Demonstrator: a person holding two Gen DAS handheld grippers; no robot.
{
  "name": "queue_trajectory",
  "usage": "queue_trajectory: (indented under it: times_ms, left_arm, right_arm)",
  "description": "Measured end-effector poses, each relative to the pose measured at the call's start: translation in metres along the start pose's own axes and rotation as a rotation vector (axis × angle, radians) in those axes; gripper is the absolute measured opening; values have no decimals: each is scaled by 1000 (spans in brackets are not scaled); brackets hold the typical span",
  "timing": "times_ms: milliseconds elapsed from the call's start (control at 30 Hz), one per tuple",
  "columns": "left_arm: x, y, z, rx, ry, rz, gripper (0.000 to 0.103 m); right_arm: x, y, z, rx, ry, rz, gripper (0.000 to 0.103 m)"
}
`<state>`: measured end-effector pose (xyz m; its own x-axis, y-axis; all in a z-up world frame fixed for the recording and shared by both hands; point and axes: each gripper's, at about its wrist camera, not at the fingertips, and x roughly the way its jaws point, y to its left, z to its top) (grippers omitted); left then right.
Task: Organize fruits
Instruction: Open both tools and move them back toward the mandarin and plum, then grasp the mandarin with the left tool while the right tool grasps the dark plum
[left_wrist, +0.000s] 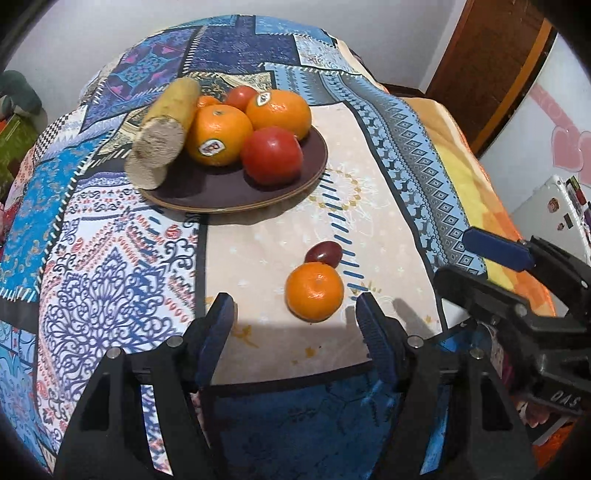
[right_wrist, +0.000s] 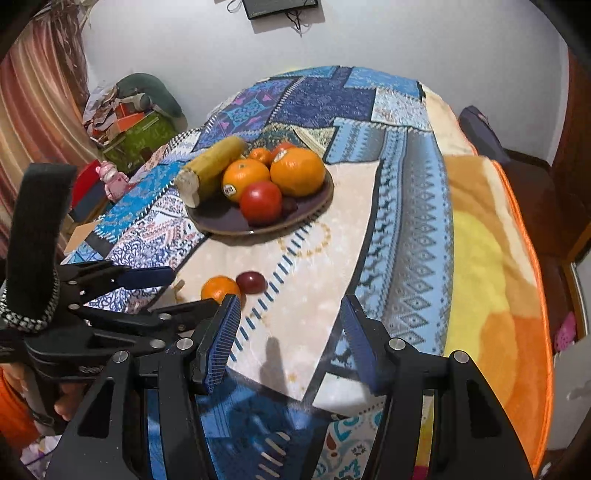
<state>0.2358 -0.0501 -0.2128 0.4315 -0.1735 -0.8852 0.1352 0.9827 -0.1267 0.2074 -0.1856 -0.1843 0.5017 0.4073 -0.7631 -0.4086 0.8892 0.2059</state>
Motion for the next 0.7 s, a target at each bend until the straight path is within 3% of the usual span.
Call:
queue_trajectory:
  times_ms: [133,267,467,700]
  left_arm:
    - [6,-5,3,21,-1,7,56]
    - [15,-4,4,22,28,-29,35]
    - [6,11,3,-15,1,-34,35]
    - [-11,45,2,-51,-47,30,35]
  right_arm:
    - [6,-2,-3,11,10,4,50]
    - [12,0,-2,9,23,15,45]
    - [25,11,3,-21,42,31,43]
    - [51,25,11,-58,81,48,39]
